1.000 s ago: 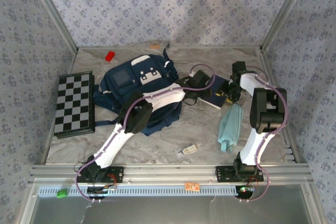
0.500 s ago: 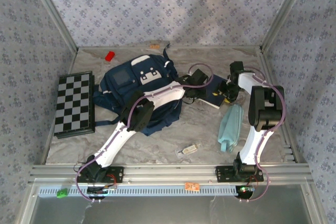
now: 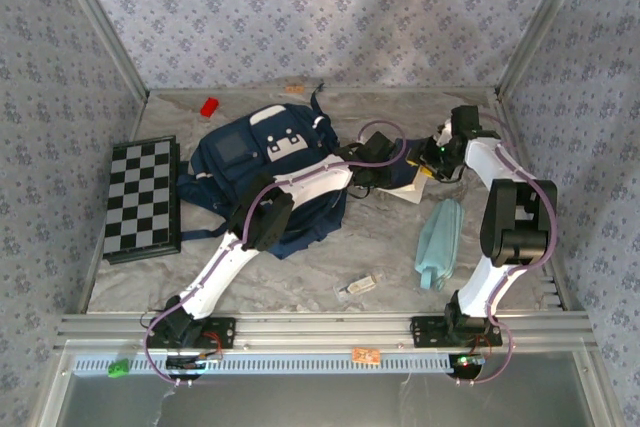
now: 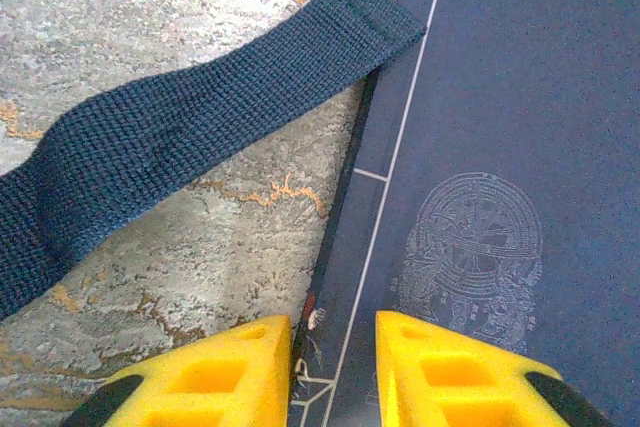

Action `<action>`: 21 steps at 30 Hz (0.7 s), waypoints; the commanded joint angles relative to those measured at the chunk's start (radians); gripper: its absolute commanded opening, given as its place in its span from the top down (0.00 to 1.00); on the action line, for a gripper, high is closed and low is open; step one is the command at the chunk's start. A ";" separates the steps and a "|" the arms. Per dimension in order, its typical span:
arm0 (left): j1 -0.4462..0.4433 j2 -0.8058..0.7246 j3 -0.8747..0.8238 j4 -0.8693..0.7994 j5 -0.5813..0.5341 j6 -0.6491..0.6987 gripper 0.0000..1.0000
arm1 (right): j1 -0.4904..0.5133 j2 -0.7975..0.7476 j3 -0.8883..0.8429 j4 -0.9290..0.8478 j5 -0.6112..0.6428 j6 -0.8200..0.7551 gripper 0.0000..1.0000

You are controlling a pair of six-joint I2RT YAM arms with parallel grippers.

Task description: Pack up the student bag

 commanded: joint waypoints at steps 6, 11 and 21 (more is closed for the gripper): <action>-0.002 0.021 -0.003 -0.082 -0.006 0.015 0.74 | -0.026 -0.003 -0.038 0.035 -0.097 0.005 0.66; -0.002 0.017 -0.003 -0.080 -0.003 0.014 0.74 | -0.032 0.019 -0.038 0.040 -0.114 0.009 0.76; 0.025 -0.034 0.049 -0.111 0.024 0.048 0.68 | -0.066 -0.043 -0.042 0.046 -0.136 0.013 0.99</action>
